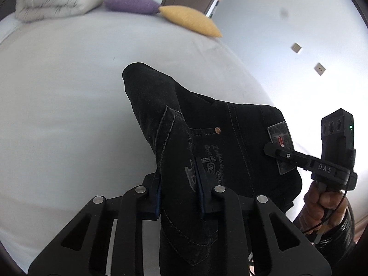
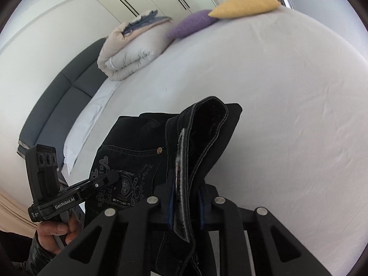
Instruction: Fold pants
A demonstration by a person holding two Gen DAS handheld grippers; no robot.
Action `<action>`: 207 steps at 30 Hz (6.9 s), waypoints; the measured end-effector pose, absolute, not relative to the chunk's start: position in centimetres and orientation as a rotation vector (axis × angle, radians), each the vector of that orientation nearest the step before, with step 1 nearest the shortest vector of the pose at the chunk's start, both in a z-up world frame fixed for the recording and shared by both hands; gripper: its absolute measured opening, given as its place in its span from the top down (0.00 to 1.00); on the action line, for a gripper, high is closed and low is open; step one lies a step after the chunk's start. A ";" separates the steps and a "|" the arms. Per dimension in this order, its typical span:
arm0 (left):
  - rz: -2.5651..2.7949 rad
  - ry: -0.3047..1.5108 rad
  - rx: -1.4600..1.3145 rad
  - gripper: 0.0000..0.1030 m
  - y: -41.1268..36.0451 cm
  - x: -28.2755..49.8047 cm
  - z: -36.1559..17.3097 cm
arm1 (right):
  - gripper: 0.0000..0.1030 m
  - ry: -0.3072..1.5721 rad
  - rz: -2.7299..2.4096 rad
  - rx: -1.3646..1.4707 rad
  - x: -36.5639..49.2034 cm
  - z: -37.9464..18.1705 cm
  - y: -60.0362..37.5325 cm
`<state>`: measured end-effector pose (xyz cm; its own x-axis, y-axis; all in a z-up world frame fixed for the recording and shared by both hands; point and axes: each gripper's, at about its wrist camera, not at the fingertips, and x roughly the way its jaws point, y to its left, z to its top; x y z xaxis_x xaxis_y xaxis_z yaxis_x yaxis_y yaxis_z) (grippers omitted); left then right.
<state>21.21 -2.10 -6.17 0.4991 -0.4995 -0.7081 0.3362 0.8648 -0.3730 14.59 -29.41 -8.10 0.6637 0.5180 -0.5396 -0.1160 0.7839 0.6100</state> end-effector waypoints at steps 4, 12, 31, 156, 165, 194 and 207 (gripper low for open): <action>-0.536 0.880 -0.157 0.80 -3.7 24.2 -4.7 | 0.83 0.738 0.372 0.564 16.8 -6.7 -32.0; -0.518 0.920 -0.144 0.80 -6.1 31.4 -8.0 | 0.83 0.771 0.361 0.612 23.2 -9.6 -35.8; -0.402 0.887 -0.164 0.22 -4.9 27.9 -13.6 | 0.32 0.642 0.176 0.752 16.8 -15.4 -39.1; -0.030 0.771 0.014 0.00 -5.4 6.9 -7.5 | 0.00 0.646 -0.207 0.143 -0.2 -6.2 -24.3; -0.028 0.775 0.013 0.00 -5.3 6.8 -7.8 | 0.00 0.647 -0.207 0.142 -0.3 -6.4 -24.2; -0.030 0.779 0.012 0.00 -5.4 6.5 -8.1 | 0.00 0.650 -0.206 0.142 -0.4 -6.6 -24.1; -0.033 0.782 0.010 0.00 -5.4 6.4 -8.2 | 0.00 0.651 -0.203 0.142 -0.5 -6.7 -23.9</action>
<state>6.43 -5.40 -8.24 0.7092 -0.0256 -0.7045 0.0332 0.9994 -0.0029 -0.51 -23.95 -6.72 0.7765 -0.1426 -0.6138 0.2311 0.9706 0.0669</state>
